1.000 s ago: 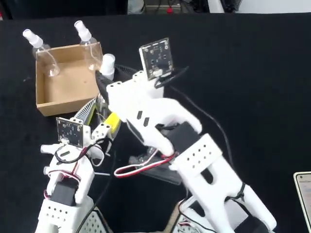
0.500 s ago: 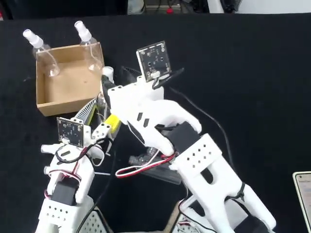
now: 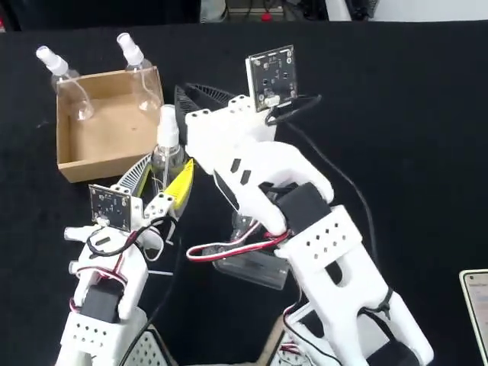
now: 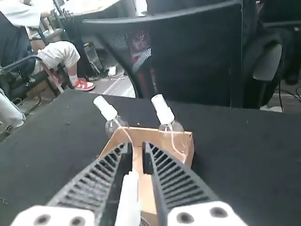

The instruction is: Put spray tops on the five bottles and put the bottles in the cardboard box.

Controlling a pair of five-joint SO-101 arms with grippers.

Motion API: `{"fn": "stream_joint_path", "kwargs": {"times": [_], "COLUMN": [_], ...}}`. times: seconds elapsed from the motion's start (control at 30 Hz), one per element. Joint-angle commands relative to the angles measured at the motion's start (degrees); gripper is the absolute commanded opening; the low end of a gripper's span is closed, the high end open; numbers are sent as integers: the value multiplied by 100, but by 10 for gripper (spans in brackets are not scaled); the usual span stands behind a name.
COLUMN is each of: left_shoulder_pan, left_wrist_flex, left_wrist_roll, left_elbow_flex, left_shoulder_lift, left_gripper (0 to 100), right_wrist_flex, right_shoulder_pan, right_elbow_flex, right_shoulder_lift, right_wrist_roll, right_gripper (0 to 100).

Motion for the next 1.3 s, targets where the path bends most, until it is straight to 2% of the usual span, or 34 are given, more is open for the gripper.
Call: {"fn": "stream_joint_path", "kwargs": {"times": [0.0,0.3,0.67,0.97,1.07,1.27], "left_shoulder_pan": [48,48,48,48,40,22], "left_wrist_flex": [-132,-132,-132,-132,-132,-132], "left_wrist_roll": [0,0,0,0,0,0], "left_elbow_flex": [127,127,127,127,127,127], "left_shoulder_lift": [-18,-18,-18,-9,-9,-9], "left_gripper": [85,84,84,84,84,84], "right_wrist_flex": [-185,-176,1064,1160,1125,1187], "right_shoulder_pan": [-35,-88,-659,-677,-598,193], "right_elbow_flex": [-286,-198,-215,-189,-198,-163], "right_shoulder_lift": [-180,400,110,-664,-866,-1323], "right_wrist_roll": [44,44,53,53,53,53], "right_gripper": [38,38,38,38,41,41]}}
